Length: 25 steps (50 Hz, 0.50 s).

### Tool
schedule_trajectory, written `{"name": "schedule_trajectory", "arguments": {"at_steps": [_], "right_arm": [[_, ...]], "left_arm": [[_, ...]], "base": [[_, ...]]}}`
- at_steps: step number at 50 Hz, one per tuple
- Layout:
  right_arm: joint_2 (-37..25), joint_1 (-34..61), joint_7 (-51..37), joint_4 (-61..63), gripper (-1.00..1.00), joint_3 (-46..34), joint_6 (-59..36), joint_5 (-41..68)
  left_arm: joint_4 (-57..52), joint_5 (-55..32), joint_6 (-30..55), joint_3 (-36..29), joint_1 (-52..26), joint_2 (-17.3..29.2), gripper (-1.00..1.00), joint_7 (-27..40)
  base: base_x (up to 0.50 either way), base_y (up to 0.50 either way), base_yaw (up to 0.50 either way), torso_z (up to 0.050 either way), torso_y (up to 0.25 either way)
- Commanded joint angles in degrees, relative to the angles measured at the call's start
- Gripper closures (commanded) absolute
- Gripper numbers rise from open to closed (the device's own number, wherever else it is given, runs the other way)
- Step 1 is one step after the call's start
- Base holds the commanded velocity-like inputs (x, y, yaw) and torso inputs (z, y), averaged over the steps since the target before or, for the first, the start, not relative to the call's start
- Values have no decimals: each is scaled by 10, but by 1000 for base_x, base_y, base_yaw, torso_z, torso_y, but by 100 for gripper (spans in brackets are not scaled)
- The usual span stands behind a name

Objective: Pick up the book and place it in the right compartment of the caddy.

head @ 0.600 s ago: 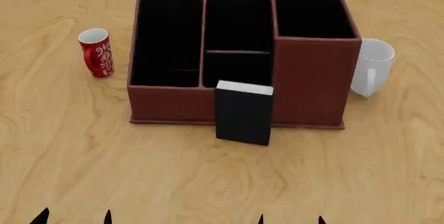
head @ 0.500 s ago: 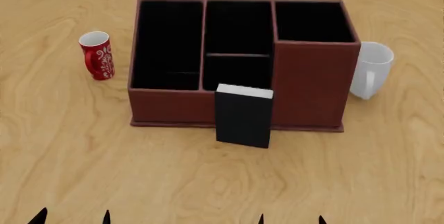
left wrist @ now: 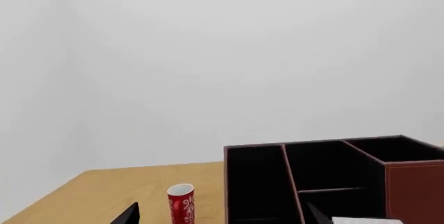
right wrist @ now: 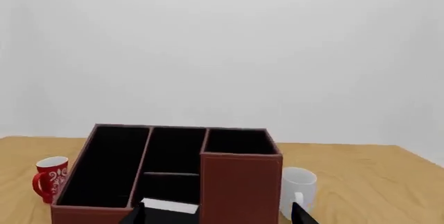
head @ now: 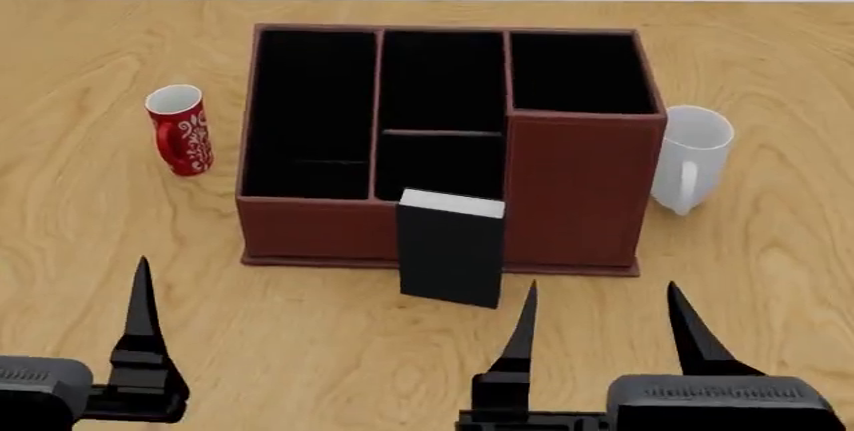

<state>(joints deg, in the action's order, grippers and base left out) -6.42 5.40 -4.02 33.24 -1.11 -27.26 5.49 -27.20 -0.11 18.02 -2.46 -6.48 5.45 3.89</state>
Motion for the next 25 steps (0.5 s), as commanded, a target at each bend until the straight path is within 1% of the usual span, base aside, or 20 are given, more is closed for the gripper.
{"name": "schedule_trajectory", "arguments": {"at_steps": [1,7,9,12,14,15,25], "right_arm": [[-22,0,2,65,-100,7,-53,21],[-26,-3,0,85,-100,15,-62,33],[-26,-4,0,87,-100,17,-59,36],[-26,-6,1,84,-100,16,-51,39],[-35,-8,15,83,-100,2,-47,41],[-38,-6,5,82,-100,-7,-54,24],[-39,-6,14,77,-100,-3,-48,48]], "left_arm": [[-39,2,31,-15,-11,11,-100,11],[-50,-2,32,-22,-5,17,-100,10],[-45,14,27,-28,-4,21,-100,19],[-47,7,28,-30,-2,21,-100,17],[-48,4,28,-29,-2,23,-100,18],[-50,5,28,-28,-2,24,-100,19],[-59,-4,22,-23,0,28,-100,28]], "base": [[0,-500,0,50,0],[16,-500,0,50,0],[47,-500,0,50,0],[121,-497,0,50,0],[309,-402,0,50,0],[406,-289,0,50,0],[429,-284,0,50,0]]}}
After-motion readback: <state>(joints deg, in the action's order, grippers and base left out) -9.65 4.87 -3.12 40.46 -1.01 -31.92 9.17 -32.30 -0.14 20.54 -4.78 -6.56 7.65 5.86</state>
